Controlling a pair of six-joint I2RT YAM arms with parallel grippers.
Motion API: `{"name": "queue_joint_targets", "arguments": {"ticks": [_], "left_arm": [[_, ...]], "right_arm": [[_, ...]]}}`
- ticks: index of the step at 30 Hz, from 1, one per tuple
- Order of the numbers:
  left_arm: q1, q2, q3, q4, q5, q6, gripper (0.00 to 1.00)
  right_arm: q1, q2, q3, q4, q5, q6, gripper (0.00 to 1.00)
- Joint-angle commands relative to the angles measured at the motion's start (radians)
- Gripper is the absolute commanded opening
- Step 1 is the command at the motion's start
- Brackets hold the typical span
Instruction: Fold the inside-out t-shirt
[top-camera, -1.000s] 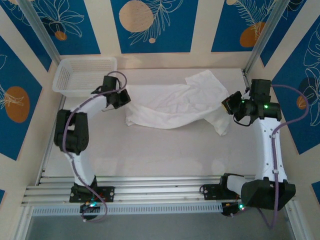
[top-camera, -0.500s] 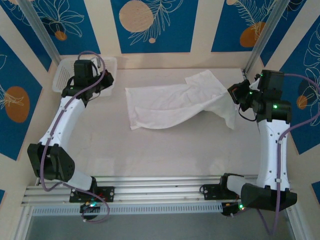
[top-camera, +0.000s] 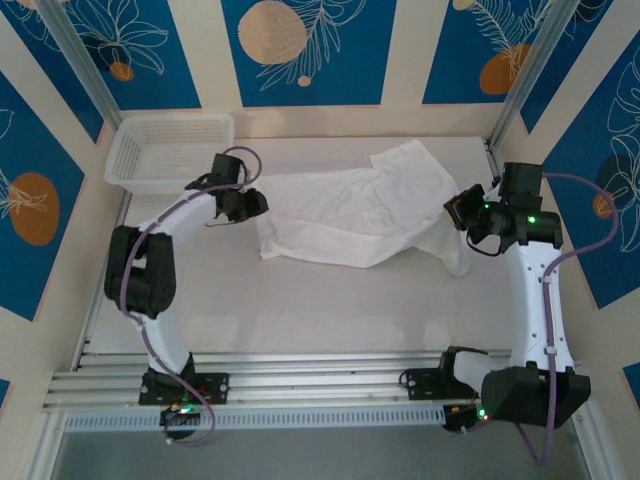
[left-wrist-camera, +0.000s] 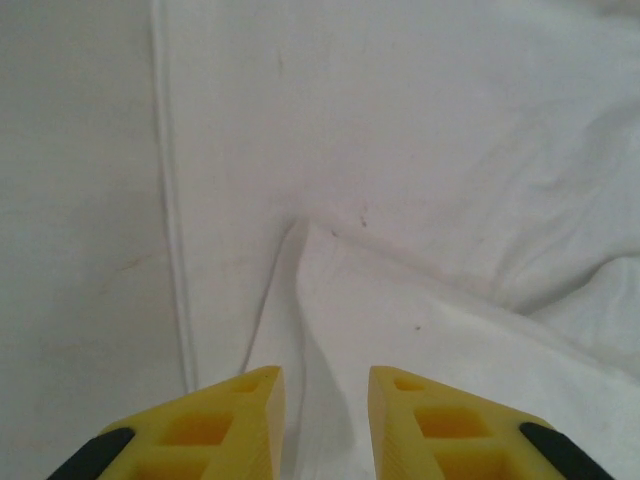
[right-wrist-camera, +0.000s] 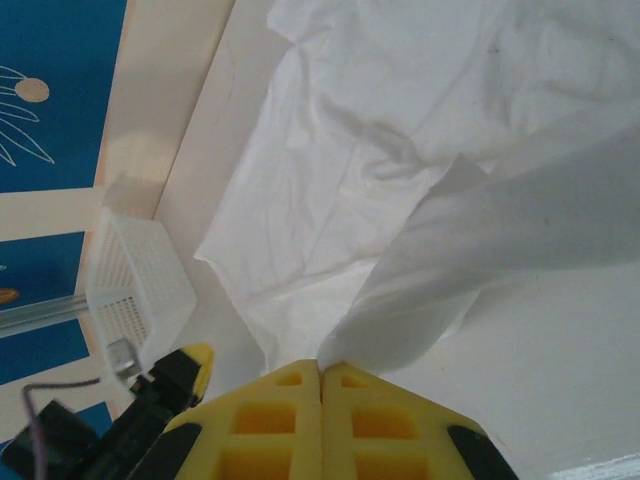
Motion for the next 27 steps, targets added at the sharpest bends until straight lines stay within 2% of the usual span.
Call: {"name": "queue_joint_targets", "arguments": {"ticks": [1,6,12,21,27], "left_arm": [[-0.002,0.08,0.063,0.07,0.028,-0.016,0.29],[-0.005,0.173,0.114,0.084,0.052,-0.037,0.32],[-0.008,0.217,0.133,0.106,0.091,-0.055,0.33],[-0.009,0.265,0.154,0.101,0.088,-0.078,0.33],[-0.022,0.275,0.162,0.111,0.114,-0.08,0.21]], "right_arm": [[-0.002,-0.023,0.002,0.013,-0.023,0.002,0.0],[0.0,-0.01,0.014,0.011,-0.024,0.002,0.0],[0.0,0.002,0.014,0.012,-0.02,0.003,0.0],[0.001,0.005,0.031,0.006,-0.016,0.0,0.0],[0.001,0.004,0.03,0.004,-0.018,0.0,0.0]]}}
